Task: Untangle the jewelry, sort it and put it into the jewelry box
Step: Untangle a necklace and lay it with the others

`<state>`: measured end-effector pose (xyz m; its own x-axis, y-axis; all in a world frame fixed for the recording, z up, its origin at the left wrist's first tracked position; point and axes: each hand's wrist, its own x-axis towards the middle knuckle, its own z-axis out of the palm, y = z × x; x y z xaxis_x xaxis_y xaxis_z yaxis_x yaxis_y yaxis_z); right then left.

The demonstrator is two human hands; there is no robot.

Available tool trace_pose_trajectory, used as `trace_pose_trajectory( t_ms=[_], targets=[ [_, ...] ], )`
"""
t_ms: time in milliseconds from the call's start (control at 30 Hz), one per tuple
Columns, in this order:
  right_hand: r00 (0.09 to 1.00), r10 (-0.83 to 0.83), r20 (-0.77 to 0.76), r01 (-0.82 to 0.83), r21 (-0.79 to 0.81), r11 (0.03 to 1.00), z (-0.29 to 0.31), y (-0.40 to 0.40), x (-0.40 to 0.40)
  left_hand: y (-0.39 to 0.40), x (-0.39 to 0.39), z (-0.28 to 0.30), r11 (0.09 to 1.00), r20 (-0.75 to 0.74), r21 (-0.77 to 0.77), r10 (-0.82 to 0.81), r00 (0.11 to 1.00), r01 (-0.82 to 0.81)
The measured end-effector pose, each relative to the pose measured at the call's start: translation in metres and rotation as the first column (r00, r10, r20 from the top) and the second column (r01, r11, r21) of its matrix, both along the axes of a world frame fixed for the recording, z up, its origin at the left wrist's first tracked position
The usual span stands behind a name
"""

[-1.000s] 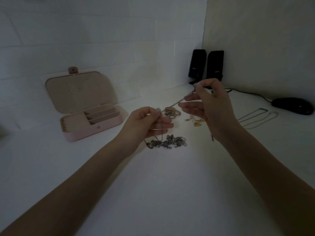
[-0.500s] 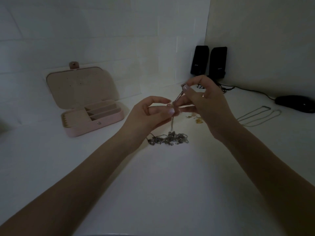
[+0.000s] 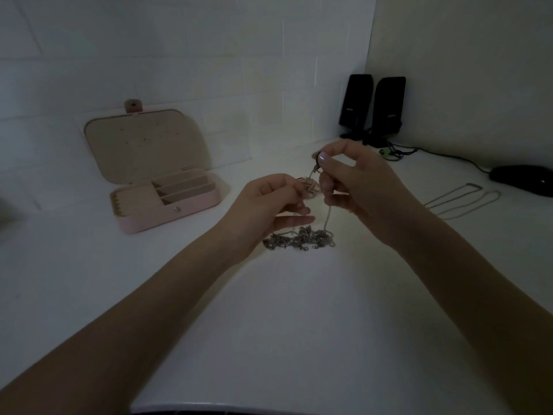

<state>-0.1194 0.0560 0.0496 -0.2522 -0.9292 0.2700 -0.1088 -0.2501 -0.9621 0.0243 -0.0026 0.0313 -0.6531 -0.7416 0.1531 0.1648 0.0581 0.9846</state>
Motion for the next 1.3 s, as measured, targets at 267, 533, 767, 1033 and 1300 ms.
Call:
trace_pose_trajectory(
  t_ms=[267,533,767,1033,1300],
  targets=[
    [0.999,0.014,-0.037,-0.013,0.023,1.000,0.001,0.001,0.002,0.001,0.001,0.002,0.974,-0.064,0.187,-0.120,0.991,0.130],
    [1.000,0.014,0.023,-0.013,-0.039,0.999,0.006,0.003,0.002,0.014,0.000,0.002,0.977,0.042,0.095,-0.196,0.980,0.191],
    [0.984,-0.174,-0.029,0.170,-0.111,0.979,0.008,0.004,-0.003,-0.005,0.004,-0.002,1.000,0.065,-0.019,0.004,0.998,-0.003],
    [0.969,-0.221,0.105,0.236,-0.152,0.960,0.011,0.006,-0.014,-0.010,0.009,-0.002,0.982,0.124,-0.186,0.050,0.991,-0.027],
    [0.999,0.044,0.018,-0.043,-0.067,0.997,0.011,0.006,-0.007,-0.001,0.008,-0.002,0.990,0.138,-0.128,-0.040,0.990,0.058]
  ],
)
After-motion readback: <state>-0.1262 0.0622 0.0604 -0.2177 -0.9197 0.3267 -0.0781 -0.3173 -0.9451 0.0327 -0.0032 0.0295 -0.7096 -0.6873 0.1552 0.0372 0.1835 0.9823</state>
